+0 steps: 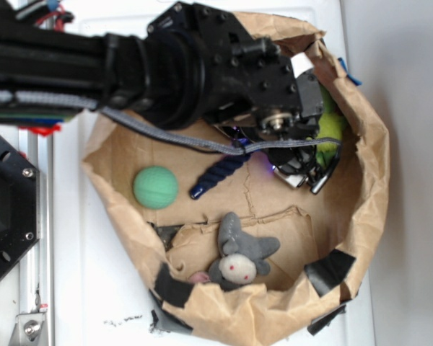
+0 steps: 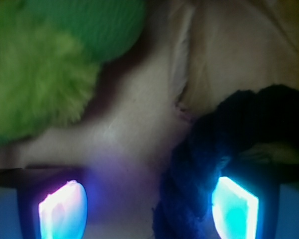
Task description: Grab the blue rope.
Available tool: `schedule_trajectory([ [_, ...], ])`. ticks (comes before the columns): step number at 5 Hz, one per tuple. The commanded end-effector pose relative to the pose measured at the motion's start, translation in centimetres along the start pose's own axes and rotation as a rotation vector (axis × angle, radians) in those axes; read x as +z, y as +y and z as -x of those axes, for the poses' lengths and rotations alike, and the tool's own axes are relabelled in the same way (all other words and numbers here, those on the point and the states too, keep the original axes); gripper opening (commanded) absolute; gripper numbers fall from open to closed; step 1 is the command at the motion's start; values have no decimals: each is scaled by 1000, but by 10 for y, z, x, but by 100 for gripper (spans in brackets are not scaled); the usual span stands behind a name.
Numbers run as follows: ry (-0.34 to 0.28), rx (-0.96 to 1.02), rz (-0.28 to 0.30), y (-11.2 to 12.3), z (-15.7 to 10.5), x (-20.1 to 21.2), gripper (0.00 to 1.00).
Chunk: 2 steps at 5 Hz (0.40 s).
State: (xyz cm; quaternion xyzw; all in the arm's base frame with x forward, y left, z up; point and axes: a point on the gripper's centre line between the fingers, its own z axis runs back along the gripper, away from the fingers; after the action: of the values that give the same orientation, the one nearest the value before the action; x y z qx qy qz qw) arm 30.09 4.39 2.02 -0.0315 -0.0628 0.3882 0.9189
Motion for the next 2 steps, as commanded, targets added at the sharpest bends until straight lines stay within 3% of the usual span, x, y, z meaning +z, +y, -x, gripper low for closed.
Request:
schedule_trajectory([
  [1,-79,-48,32,13,-17,6,0],
  [2,-72,-46,34,13,-18,6,0],
])
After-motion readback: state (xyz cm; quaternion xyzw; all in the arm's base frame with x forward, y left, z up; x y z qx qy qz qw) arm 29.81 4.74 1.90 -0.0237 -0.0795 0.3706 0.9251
